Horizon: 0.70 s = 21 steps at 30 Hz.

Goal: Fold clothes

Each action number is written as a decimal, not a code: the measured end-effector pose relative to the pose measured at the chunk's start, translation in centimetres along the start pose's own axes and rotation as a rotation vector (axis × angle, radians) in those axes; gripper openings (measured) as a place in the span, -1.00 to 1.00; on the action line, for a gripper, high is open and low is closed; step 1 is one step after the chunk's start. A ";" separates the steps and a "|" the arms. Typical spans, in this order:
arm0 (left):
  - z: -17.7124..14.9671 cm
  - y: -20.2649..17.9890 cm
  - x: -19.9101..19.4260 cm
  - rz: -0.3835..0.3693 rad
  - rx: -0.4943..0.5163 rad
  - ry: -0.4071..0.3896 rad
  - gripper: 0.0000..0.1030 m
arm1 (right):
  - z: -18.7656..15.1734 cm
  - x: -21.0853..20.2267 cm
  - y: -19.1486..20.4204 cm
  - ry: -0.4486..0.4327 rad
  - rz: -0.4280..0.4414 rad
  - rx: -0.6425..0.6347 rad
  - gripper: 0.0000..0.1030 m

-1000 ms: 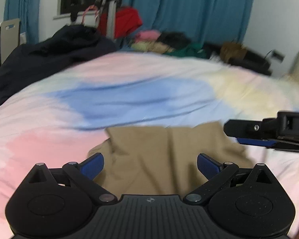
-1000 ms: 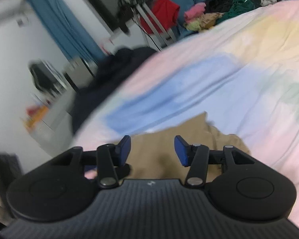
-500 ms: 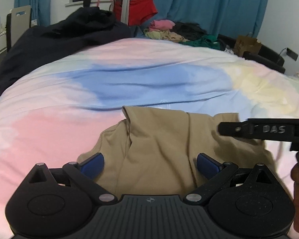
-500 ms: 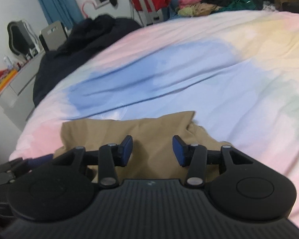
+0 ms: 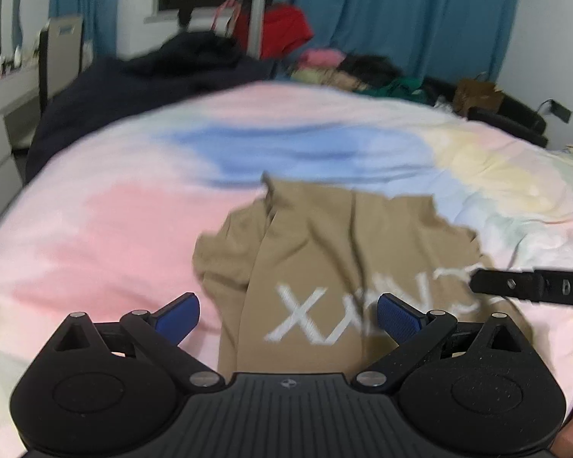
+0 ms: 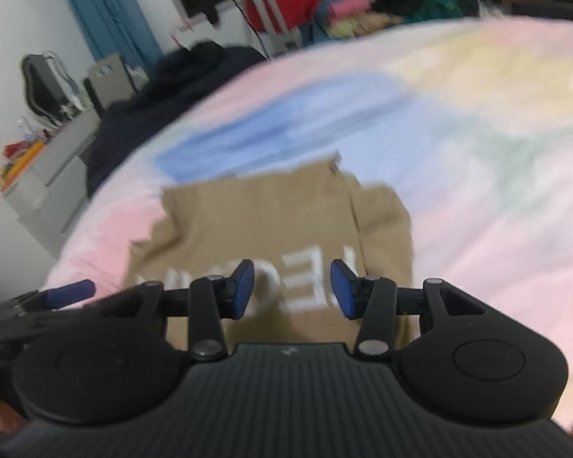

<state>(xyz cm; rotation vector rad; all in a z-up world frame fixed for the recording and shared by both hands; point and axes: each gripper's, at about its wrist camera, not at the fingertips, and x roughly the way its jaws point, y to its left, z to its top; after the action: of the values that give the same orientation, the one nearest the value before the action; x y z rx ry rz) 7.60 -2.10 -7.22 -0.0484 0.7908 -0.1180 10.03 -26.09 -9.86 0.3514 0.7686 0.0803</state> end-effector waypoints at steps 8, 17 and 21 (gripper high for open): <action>-0.4 2.7 -0.7 -0.020 -0.204 0.076 0.92 | -0.8 1.0 -1.0 0.029 0.012 0.078 -0.09; -4.7 6.6 -2.4 -0.381 -0.671 0.225 0.97 | -0.8 1.2 -1.7 0.039 0.039 0.146 -0.09; -4.9 6.6 0.7 -0.449 -0.776 0.243 0.99 | -0.8 1.2 -2.0 0.037 0.047 0.165 -0.09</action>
<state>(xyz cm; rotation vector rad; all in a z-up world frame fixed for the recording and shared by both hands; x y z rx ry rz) 5.24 4.38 -11.74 -0.9634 1.0214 -0.2386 10.20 -27.52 -11.83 0.5259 0.8063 0.0678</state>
